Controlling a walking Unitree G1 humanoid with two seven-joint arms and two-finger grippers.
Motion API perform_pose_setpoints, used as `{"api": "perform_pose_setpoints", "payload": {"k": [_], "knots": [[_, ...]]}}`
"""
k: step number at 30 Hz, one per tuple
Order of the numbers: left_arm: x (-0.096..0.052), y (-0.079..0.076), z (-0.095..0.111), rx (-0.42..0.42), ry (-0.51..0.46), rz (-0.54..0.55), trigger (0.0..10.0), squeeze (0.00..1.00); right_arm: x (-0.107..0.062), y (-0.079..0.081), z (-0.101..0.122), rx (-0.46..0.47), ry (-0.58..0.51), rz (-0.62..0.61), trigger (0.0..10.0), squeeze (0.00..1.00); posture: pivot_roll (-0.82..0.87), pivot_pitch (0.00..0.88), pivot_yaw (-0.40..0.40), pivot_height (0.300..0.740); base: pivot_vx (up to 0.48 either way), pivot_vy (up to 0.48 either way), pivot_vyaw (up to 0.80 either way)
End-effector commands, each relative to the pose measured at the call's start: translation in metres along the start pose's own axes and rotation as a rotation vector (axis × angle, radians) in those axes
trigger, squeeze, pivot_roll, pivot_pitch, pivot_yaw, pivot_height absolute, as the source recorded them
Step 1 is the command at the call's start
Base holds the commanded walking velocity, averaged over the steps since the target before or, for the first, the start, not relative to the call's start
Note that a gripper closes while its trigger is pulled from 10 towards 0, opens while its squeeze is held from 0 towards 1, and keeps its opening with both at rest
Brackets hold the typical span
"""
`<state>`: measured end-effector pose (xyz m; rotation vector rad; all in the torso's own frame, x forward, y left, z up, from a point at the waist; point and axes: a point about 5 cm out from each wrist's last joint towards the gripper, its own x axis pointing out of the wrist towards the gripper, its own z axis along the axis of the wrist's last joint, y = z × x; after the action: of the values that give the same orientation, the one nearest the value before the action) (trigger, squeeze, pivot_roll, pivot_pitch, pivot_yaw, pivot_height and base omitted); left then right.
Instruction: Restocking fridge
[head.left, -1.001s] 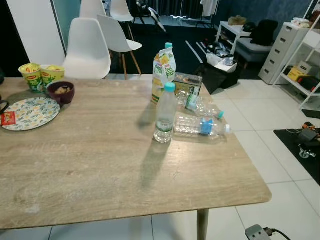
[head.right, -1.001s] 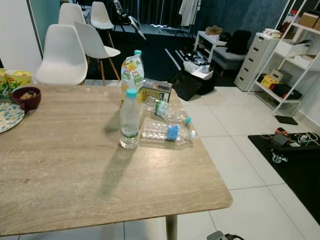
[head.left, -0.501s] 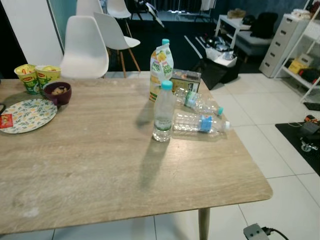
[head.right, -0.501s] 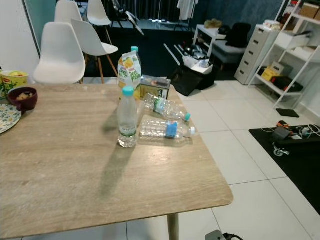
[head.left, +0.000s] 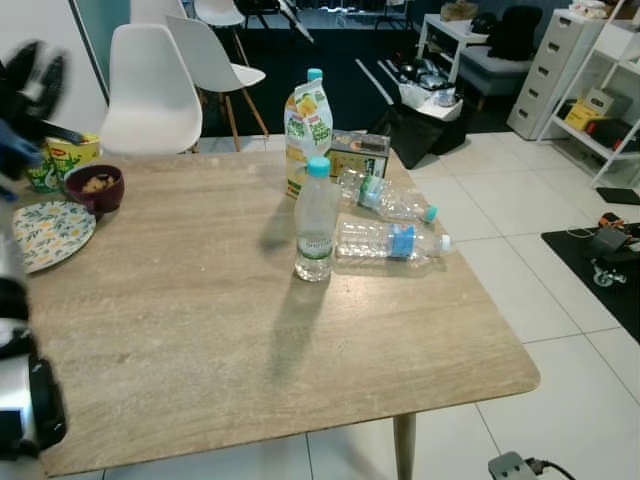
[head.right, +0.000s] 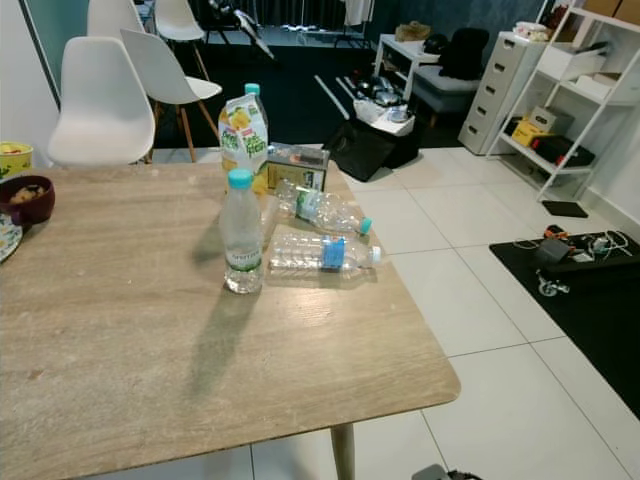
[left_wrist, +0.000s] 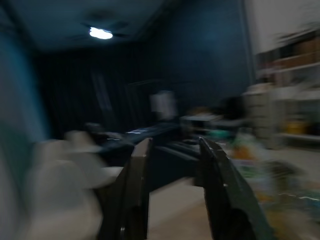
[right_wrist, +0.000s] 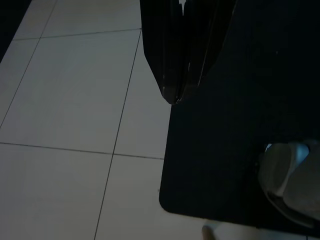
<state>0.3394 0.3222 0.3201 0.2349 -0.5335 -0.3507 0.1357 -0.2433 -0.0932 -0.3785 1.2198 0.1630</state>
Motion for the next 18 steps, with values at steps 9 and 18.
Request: {"api": "perform_pose_setpoints", "payload": {"k": [9, 18], "knots": [[0.023, -0.043, -0.028, -0.292, 0.064, -0.342, 10.0, 1.0, -0.002, -0.002, -0.013, -0.026, 0.024, -0.002, 10.0, 0.0, 0.04, 0.0, -0.097, 0.74, 0.0, 0.0, 0.0], [0.037, -0.072, -0.043, -0.368, 0.101, -0.47, 10.0, 1.0, -0.005, 0.005, -0.041, -0.028, 0.076, 0.014, 10.0, 0.0, -0.02, 0.0, -0.065, 0.74, 0.0, 0.0, 0.0]]}}
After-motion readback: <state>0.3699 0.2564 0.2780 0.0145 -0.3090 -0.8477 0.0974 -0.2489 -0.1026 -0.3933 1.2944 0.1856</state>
